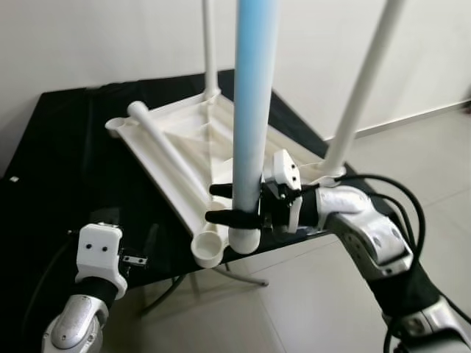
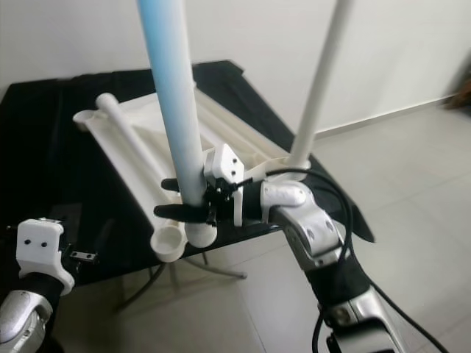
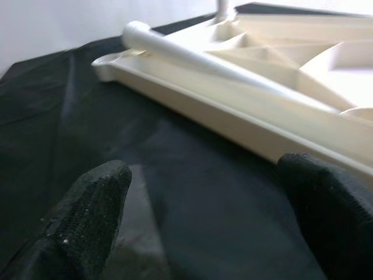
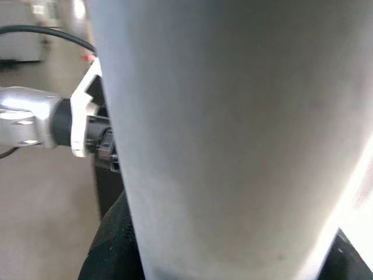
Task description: Building children table
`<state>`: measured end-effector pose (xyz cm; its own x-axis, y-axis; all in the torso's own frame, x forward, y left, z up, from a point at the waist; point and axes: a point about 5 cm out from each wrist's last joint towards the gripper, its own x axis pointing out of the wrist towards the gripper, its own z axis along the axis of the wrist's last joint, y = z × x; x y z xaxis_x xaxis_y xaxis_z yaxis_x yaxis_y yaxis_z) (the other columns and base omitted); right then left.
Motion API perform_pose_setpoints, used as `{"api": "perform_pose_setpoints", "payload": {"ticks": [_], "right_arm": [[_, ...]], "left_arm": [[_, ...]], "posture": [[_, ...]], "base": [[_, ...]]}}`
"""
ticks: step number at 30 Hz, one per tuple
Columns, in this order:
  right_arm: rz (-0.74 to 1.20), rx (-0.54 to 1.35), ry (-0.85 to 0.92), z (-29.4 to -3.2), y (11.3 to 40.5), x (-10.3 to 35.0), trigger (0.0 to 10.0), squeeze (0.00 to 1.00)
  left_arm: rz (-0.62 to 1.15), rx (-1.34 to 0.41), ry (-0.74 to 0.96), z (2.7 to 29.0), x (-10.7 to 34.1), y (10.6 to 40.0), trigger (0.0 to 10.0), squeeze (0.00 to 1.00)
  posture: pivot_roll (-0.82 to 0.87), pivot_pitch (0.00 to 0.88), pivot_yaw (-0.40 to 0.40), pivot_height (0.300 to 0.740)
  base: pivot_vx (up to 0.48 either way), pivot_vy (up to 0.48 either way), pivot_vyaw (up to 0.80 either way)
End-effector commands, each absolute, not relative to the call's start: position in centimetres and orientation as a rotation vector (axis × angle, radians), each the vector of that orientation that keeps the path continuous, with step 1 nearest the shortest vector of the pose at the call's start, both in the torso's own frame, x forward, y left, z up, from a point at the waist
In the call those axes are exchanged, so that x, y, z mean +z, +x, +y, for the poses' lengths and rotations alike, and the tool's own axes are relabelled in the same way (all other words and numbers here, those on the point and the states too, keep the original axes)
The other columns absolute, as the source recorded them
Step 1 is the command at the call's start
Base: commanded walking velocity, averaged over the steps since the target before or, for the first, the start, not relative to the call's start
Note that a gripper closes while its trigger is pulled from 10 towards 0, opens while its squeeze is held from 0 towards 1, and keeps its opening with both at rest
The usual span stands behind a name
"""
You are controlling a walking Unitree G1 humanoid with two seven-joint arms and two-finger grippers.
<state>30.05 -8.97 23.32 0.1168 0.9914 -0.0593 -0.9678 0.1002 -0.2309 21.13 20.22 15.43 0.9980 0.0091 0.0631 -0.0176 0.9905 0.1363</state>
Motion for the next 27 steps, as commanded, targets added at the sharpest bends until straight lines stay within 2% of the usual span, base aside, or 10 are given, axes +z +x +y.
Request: {"api": "perform_pose_setpoints", "payload": {"ticks": [1,4,6,10,16,27], "right_arm": [[-0.153,1.531,-0.249,-8.3,29.7,23.7,10.0,0.0],[-0.162,1.588,-0.226,-8.0,29.3,24.0,10.0,0.0],[-0.181,1.714,-0.203,-7.2,28.5,24.8,10.0,0.0],[-0.192,1.731,-0.211,-6.8,28.7,24.8,10.0,0.0],[-0.172,1.685,-0.207,-7.1,29.3,24.4,10.0,0.0],[-0.132,1.601,-0.192,-9.4,29.9,23.7,10.0,0.0]], "left_arm": [[-0.058,0.014,0.159,20.3,15.6,20.8,10.0,0.0],[-0.054,0.017,0.154,20.3,15.6,20.8,10.0,0.0],[-0.023,0.026,0.134,20.3,15.4,20.5,10.0,0.0],[-0.034,0.04,0.132,20.3,15.5,20.5,10.0,0.0],[-0.04,0.036,0.139,20.3,15.6,20.5,10.0,0.0],[-0.043,0.016,0.145,20.4,15.7,20.7,10.0,0.0]], "posture": [[-0.02,0.133,0.001,0.74],[-0.02,0.141,-0.001,0.74],[-0.01,0.154,-0.006,0.74],[0.0,0.159,-0.009,0.74],[0.0,0.157,-0.013,0.74],[-0.01,0.146,-0.002,0.74]], "base": [[0.0,0.0,0.0],[0.0,0.0,0.0],[0.0,0.48,0.0],[0.0,0.48,0.0],[0.0,0.08,0.0],[0.0,0.0,0.0]]}}
